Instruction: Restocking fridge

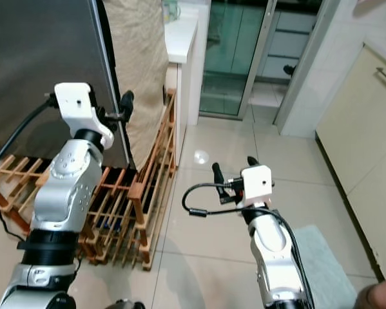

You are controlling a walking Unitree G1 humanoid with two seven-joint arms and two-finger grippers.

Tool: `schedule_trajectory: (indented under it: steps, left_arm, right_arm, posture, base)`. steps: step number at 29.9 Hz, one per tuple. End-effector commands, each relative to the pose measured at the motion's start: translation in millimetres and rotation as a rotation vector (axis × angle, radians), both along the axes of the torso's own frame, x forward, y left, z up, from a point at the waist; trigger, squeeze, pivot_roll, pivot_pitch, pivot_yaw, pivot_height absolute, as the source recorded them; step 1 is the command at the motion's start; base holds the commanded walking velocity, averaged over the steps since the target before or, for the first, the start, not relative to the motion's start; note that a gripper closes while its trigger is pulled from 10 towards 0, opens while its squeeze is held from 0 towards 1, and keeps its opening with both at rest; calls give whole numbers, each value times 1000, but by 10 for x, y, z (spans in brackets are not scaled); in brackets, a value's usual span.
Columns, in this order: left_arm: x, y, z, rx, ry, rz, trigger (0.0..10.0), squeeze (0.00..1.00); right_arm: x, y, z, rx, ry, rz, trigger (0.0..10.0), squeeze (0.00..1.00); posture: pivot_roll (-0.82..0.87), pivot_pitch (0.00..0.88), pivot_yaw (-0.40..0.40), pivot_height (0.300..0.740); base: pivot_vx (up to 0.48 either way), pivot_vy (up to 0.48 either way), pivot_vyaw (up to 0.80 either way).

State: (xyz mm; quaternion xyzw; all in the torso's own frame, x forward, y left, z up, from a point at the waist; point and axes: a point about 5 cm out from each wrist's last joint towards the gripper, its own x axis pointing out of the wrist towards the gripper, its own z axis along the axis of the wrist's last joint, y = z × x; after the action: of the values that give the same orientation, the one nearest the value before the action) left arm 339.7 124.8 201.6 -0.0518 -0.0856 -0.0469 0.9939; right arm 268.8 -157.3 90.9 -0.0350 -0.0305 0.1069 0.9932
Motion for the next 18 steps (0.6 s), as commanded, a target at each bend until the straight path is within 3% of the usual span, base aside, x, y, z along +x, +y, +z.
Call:
schedule_trajectory:
  steps: [1, 12, 14, 18]
  left_arm:
    - [21, -61, -1, 3, 7, -12, 10000, 0]
    - [69, -206, -200, -11, 88, -56, 10000, 0]
    - [-11, -40, -238, 27, 62, -30, 10000, 0]
    - [-477, 406, -437, 156, 0, -20, 10000, 0]
  right_arm:
    - [5, -24, -28, 2, 19, -12, 10000, 0]
    - [-22, -28, -49, -3, 29, -12, 10000, 0]
    - [-61, -48, -9, 1, 10, -31, 10000, 0]
    - [-349, -175, 113, -22, -62, -78, 10000, 0]
  posture:
    - [-73, 0, -10, 740]
    - [-84, 0, -5, 740]
    - [-98, 0, 12, 740]
    - [-91, 0, 13, 740]
  base:
    - [0, 0, 0]
    - [0, 0, 0]
    - [0, 0, 0]
    - [0, 0, 0]
